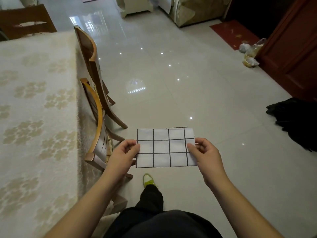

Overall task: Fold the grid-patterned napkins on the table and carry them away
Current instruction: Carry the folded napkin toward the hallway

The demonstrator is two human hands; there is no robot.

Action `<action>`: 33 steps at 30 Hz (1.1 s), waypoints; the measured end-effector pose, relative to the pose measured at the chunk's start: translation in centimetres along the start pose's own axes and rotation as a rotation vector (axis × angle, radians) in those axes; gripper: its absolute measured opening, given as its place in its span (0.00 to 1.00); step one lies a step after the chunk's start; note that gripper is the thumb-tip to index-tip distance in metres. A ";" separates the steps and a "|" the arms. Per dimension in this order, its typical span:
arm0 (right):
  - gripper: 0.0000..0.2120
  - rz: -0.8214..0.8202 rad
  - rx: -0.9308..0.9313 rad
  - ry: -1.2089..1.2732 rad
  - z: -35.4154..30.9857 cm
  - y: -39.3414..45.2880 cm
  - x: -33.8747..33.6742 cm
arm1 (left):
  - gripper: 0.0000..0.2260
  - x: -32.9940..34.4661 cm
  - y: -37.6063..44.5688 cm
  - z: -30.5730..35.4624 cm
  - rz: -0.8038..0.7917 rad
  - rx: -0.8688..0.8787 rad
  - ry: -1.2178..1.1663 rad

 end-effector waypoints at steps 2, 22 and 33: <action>0.07 -0.027 0.005 -0.023 -0.9 2.1 1.0 | 0.04 -1.0 1.9 0.5 0.023 0.016 0.000; 0.05 -0.245 -0.023 -0.144 -12.0 19.4 15.9 | 0.04 -13.1 17.7 8.7 0.216 0.107 -0.067; 0.05 -0.357 0.007 -0.113 -14.4 31.2 18.4 | 0.05 -13.6 27.2 11.7 0.315 0.037 -0.106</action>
Point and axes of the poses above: each hand's wrist, its own y-axis towards the middle knuckle, its own x-axis out of the palm, z = x × y, the point moved 8 cm from there along y, towards the middle knuckle, and after that the axes turned 7 degrees about -z, right-handed, at the moved point
